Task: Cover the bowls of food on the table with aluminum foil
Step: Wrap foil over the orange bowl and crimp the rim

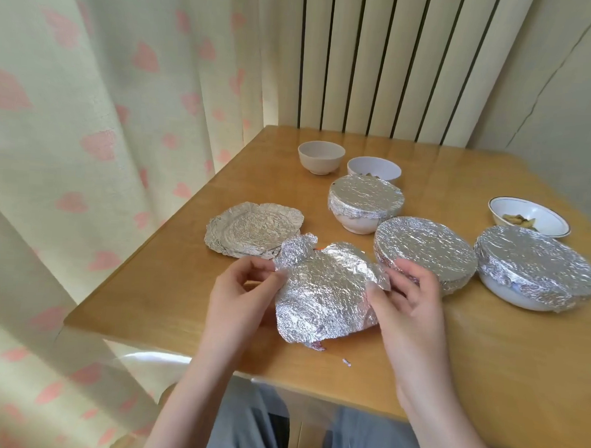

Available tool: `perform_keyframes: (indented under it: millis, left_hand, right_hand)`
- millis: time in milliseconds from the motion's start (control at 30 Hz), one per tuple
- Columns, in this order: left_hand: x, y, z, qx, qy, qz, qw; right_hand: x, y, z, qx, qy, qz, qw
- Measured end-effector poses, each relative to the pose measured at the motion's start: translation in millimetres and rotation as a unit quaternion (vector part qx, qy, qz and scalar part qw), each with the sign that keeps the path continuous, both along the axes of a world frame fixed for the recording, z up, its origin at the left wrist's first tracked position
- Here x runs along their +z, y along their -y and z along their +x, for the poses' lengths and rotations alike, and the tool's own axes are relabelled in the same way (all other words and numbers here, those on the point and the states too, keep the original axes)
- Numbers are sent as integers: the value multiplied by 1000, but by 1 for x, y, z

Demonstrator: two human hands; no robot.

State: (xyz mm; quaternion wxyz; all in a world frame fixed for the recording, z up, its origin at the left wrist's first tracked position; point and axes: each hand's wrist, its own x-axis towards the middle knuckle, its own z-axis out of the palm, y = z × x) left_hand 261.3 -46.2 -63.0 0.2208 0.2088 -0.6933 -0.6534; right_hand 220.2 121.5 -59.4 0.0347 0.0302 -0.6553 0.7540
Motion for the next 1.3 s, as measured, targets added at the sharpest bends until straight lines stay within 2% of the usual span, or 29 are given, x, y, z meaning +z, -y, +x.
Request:
perform_keyframes:
  millis: [100,267,467,533,600,667,733,833,900,967,1133,1300]
  left_hand:
    - [0,3,-1,11,-14,22,1000]
    - [-1,6,0,11,-12,56,998]
    - [-4,-1,2,39,-17,22,999]
    - [-3,-2,4,79,-32,-38,996]
    - [2,0,10,113,-64,-158,979]
    - [10,4,15,65,-98,-256,960]
    - [16,6,17,-47,-99,-314,943]
    - [17,2,10,-182,-66,-348,917]
    - [12,-2,4,-198,-34,-364,909]
    - [9,-4,0,-197,-16,-370,908]
    - [6,-6,0,-203,10,-339,919]
    - [7,-6,0,-202,36,-327,923]
  right_hand:
    - [-3,2,-5,-3,-45,51,998]
    - [-11,4,-7,-40,-112,80,990]
    - [-12,4,-9,-110,-180,171,962]
    - [-10,1,-7,-137,-197,201,950]
    - [-6,-5,-5,-169,-222,222,934]
    - [3,-14,-6,-199,-250,234,918]
    - [13,-23,-12,-206,-265,226,914]
    - [27,-23,-19,-110,-266,216,933]
    - [31,-15,-21,-6,-269,257,928]
    - [29,-7,-24,58,-262,326,906]
    - [22,1,-32,146,-226,442,856]
    - [21,1,-31,156,-206,463,848]
